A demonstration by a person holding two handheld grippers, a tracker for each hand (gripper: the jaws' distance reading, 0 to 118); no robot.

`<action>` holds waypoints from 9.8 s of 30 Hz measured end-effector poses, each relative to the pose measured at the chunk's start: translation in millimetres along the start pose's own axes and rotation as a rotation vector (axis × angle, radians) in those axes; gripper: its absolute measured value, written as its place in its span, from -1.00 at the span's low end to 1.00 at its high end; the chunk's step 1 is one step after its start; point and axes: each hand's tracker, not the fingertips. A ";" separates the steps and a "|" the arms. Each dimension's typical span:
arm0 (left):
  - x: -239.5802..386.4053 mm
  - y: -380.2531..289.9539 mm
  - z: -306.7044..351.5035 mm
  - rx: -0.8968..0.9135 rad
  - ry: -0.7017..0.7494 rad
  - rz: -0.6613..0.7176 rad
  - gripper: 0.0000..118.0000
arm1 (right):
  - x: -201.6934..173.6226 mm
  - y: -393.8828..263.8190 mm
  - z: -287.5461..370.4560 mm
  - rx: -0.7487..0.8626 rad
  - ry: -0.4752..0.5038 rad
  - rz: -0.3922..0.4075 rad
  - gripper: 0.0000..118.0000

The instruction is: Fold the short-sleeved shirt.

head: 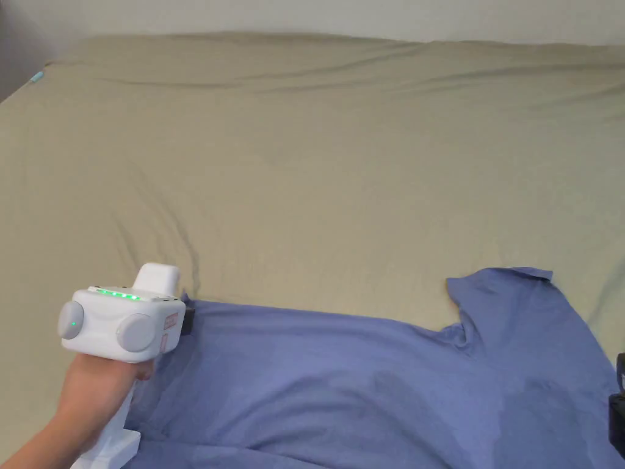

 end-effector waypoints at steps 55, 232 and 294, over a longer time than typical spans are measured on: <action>-13.1 -102.6 216.3 0.268 0.122 0.038 -0.99 | 97.4 -5.6 -1.5 -0.245 0.203 0.153 -0.90; 166.0 -117.8 119.7 -0.231 -0.507 0.326 0.24 | 42.3 -37.6 147.7 0.138 0.046 -0.095 -0.96; -11.6 -197.5 70.9 -0.177 -1.070 0.959 1.00 | 14.7 -33.4 140.6 0.085 0.067 -0.029 -0.96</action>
